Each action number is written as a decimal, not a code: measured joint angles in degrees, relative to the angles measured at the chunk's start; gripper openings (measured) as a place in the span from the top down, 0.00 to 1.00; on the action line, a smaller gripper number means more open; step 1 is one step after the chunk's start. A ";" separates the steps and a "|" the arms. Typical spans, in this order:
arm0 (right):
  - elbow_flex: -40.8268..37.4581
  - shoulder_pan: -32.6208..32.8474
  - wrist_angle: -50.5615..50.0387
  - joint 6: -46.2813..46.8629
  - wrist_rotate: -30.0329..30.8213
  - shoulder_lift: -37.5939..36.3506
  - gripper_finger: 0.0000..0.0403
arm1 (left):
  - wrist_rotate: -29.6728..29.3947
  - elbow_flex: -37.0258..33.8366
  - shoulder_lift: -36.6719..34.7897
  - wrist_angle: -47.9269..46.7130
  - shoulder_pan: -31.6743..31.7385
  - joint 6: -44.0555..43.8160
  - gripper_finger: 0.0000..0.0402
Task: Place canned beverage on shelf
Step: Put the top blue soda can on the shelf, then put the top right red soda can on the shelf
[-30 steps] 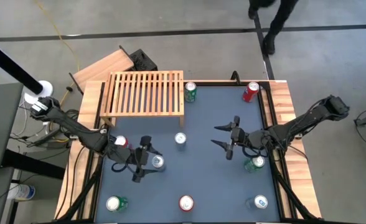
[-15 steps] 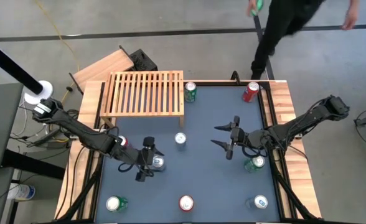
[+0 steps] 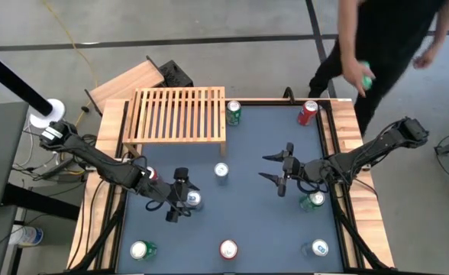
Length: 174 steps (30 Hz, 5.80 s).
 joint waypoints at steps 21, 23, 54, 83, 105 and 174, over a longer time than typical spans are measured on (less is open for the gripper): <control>0.02 0.00 0.14 0.02 0.04 0.00 0.31 | 1.27 -3.50 0.79 7.32 0.02 -2.00 0.23; 0.02 0.00 0.19 0.02 0.04 0.00 0.31 | 1.23 -3.50 0.81 7.35 0.02 -1.90 0.24; 0.02 0.17 0.37 0.15 -1.09 0.02 0.31 | -0.11 13.43 -11.63 -9.42 8.03 11.18 0.42; 0.04 0.17 -0.76 0.51 -2.94 0.01 0.31 | 53.23 78.12 32.35 -43.32 71.16 32.79 0.42; 0.04 0.76 -2.25 -1.85 -4.39 0.02 0.31 | 58.73 78.13 38.39 -45.90 76.07 38.79 0.42; 14.92 -19.83 -23.05 -4.07 -5.84 0.01 0.31 | 44.78 95.15 31.24 -65.78 76.32 31.01 0.27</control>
